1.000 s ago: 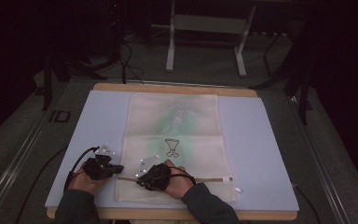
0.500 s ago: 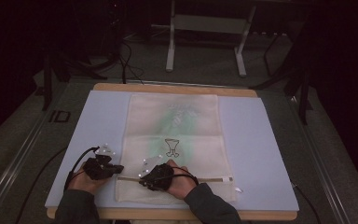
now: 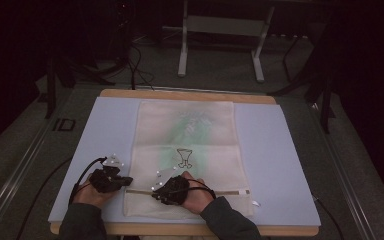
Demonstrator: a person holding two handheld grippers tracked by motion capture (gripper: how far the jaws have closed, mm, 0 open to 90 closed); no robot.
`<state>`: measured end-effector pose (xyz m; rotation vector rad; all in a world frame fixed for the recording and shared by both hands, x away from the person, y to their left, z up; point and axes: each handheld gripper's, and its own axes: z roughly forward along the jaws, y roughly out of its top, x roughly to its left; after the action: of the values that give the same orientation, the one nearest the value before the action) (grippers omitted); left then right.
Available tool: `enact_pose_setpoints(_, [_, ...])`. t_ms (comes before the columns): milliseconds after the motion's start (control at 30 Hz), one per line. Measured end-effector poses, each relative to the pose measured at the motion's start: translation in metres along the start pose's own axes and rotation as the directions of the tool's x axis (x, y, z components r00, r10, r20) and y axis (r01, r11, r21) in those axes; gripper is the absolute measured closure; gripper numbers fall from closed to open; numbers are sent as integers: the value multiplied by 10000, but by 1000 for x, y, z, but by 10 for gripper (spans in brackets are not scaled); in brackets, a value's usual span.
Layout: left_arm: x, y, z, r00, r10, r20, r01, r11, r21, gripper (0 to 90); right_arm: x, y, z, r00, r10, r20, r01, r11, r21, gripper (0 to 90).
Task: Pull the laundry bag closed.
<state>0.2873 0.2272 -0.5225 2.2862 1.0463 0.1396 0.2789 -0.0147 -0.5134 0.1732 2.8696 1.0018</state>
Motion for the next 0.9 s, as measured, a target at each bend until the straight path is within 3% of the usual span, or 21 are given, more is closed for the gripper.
enact_pose_setpoints(900, [0,0,0,10000,-26,-33,26,10000,6,899,-2,-10,-12,9999,-96,87,94,9997,238,821])
